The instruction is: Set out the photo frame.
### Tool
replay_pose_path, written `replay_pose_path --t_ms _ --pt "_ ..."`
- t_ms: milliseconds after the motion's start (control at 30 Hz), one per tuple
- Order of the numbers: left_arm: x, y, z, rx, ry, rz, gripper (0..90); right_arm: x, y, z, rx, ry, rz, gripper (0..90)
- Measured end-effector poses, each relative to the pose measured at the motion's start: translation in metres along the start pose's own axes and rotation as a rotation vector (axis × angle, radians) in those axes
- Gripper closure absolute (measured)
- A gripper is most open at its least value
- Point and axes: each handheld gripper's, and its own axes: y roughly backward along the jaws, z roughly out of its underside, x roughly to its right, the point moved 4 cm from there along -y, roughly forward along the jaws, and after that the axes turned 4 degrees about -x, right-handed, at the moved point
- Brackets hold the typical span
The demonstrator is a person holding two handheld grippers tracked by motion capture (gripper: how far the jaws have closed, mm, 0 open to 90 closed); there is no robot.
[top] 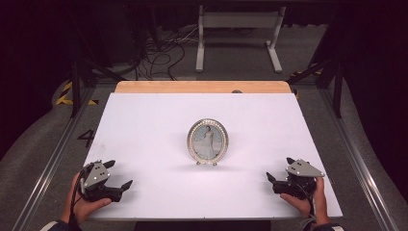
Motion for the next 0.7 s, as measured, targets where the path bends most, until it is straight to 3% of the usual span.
replay_pose_path --t_ms 267,467,633,700 --pt "0.0002 -0.0014 -0.0010 -0.001 0.011 -0.008 8.4 0.0022 0.0003 0.0015 0.005 -0.010 0.001 12.7" --pt "0.0030 -0.0025 -0.0013 -0.015 0.004 0.009 8.4 0.0020 0.0013 0.0004 0.010 -0.012 0.007 12.7" --pt "0.0013 -0.0014 -0.0035 0.010 0.011 0.007 7.0 0.0021 0.0013 0.0010 0.011 -0.014 0.006 12.8" --pt "-0.0018 0.0014 -0.0048 0.033 0.034 0.009 6.0 0.0019 0.0018 0.0013 0.008 -0.008 0.006 13.8"
